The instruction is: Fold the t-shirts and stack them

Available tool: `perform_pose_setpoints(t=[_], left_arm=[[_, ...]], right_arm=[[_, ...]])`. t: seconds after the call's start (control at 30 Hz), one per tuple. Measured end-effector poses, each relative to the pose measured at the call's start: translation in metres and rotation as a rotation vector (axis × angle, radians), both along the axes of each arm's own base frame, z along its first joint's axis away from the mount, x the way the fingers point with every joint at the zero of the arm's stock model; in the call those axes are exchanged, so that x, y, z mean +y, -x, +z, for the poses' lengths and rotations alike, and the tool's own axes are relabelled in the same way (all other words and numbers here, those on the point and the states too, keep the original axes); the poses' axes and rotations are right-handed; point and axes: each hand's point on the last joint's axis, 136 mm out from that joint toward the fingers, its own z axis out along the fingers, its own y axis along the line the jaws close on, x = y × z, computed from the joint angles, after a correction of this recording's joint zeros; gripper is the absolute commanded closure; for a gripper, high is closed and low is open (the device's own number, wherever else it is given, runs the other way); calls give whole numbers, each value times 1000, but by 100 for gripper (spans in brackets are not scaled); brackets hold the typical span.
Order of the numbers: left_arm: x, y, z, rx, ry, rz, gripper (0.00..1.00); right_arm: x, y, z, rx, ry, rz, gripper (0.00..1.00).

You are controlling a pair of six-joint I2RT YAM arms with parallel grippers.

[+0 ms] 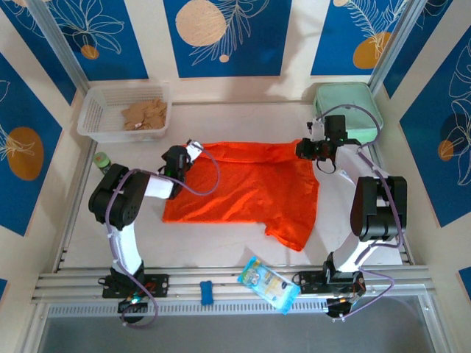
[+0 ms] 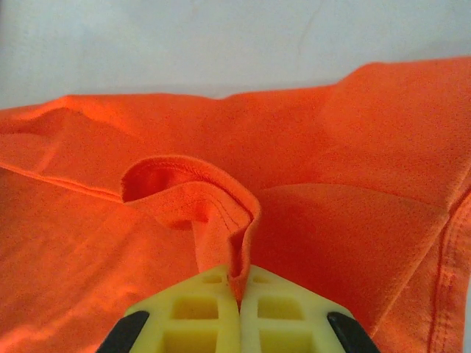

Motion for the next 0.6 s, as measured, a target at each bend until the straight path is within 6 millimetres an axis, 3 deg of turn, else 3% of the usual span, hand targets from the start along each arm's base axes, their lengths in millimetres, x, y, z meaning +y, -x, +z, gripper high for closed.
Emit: perform_pose_setpoints(t=[0.1,0.27,0.4,0.47,0.53,0.6], left_arm=[[1,0,2,-5,-5,7,98],[2,1,4,-8,-13,13,57],[0,3,7,-4,-21,7,38],[-2,5,10,-3,-27,0,35],[-6,7,13,-5,-28,-10,30],[-12,9,19,-9,-29,-23,21]], right_arm=[[-1,2,-13,35,18,-6,100],[-3,7,-41,119,41,-23,100],[-5,14,-61,190,49,-32,100],[-5,17,-67,215,55,-34,99],[-5,19,-70,228,57,-33,94],[-4,21,-71,237,60,-35,83]])
